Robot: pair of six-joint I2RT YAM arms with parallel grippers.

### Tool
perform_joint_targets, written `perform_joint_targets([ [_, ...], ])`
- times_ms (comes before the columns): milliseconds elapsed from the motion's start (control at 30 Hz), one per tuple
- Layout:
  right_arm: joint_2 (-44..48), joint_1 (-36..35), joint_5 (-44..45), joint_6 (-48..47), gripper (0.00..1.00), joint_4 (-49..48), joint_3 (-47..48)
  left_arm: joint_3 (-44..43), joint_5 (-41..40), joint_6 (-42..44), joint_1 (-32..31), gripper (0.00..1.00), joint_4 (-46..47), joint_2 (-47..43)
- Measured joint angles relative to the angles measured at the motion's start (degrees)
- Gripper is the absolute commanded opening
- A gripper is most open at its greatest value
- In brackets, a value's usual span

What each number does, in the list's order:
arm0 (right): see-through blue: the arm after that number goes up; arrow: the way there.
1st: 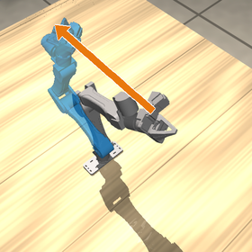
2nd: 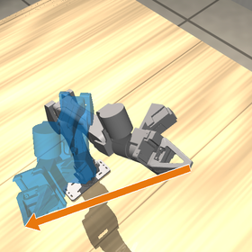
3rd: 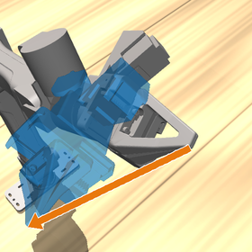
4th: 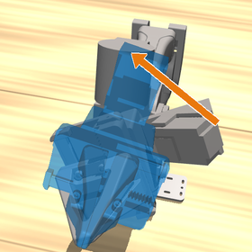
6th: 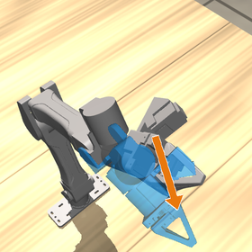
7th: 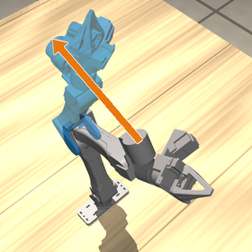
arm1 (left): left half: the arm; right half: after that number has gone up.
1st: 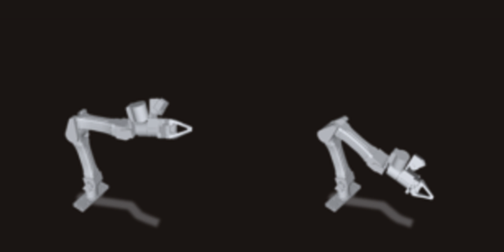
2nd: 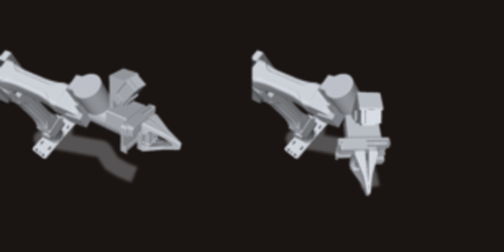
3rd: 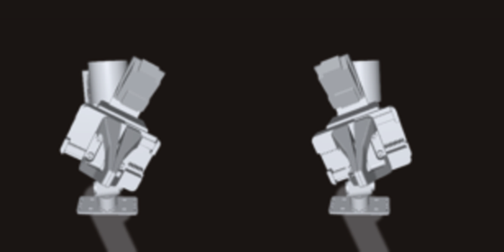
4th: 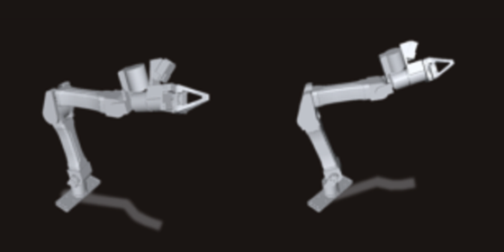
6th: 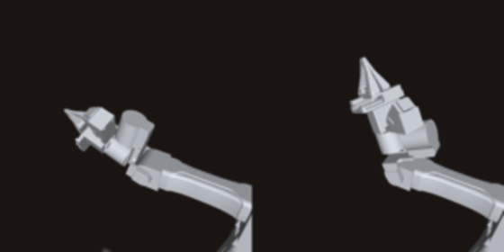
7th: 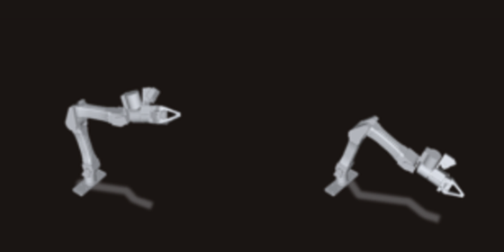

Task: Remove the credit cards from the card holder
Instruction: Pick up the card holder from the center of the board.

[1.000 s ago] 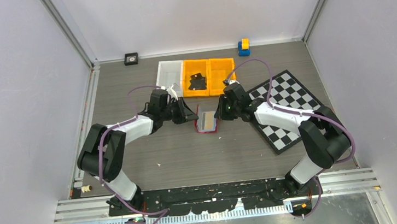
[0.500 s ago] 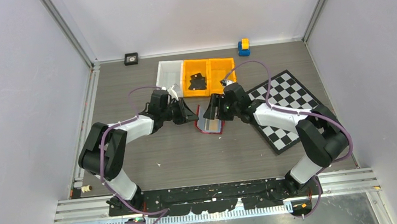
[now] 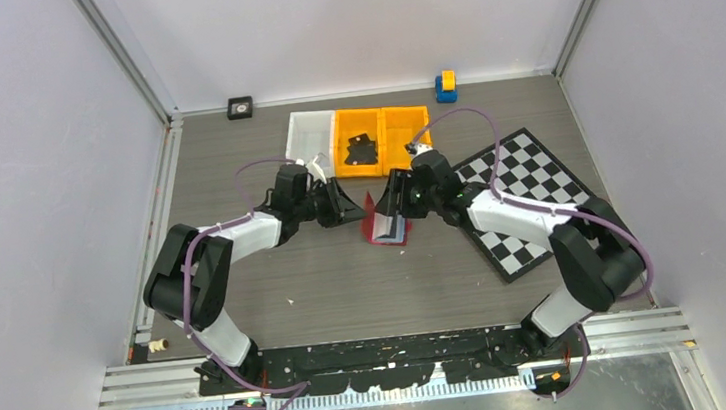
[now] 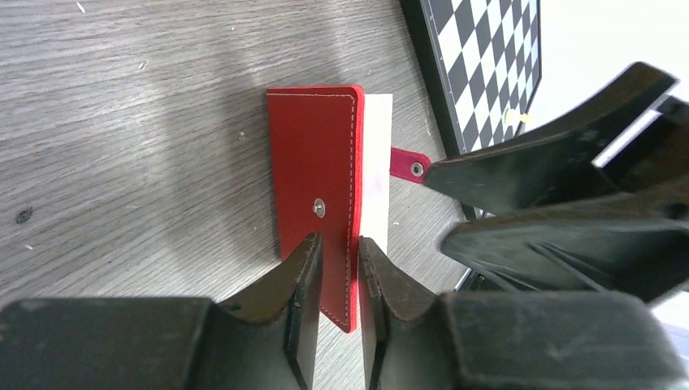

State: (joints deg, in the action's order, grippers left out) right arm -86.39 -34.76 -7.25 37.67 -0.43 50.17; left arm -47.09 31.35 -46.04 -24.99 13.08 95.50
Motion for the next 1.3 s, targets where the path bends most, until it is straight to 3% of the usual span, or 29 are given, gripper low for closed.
perform_joint_targets([
  [133,-5.29,0.00,-0.37,0.33,0.57,0.39,0.94,0.00,-0.09,0.15,0.00,0.56,-0.17,0.11],
  [267,-7.13,0.00,0.17,0.55,0.62,2.71,1.01,-0.02,-1.03,1.16,-0.04,0.74,-1.70,0.11],
  [433,-7.15,0.37,0.42,1.33,0.61,3.23,1.16,-1.29,-3.78,3.45,-1.36,0.77,-5.86,0.13],
  [600,-7.93,1.11,-3.15,3.04,0.49,0.79,1.14,-2.82,-5.03,4.85,-2.78,0.77,-7.76,0.13],
  [733,-8.02,1.53,-6.29,4.35,0.33,-2.75,0.85,-2.82,-5.01,4.92,-2.91,0.77,-8.09,0.28],
  [1000,-9.01,3.19,-11.39,7.50,0.32,-10.47,-1.11,-2.69,-4.63,4.52,-2.75,0.84,-6.91,0.24],
  [1300,-13.44,3.34,-13.97,9.35,0.32,-14.60,-0.09,-2.23,-4.04,5.62,-2.75,0.83,-7.06,0.26],
])
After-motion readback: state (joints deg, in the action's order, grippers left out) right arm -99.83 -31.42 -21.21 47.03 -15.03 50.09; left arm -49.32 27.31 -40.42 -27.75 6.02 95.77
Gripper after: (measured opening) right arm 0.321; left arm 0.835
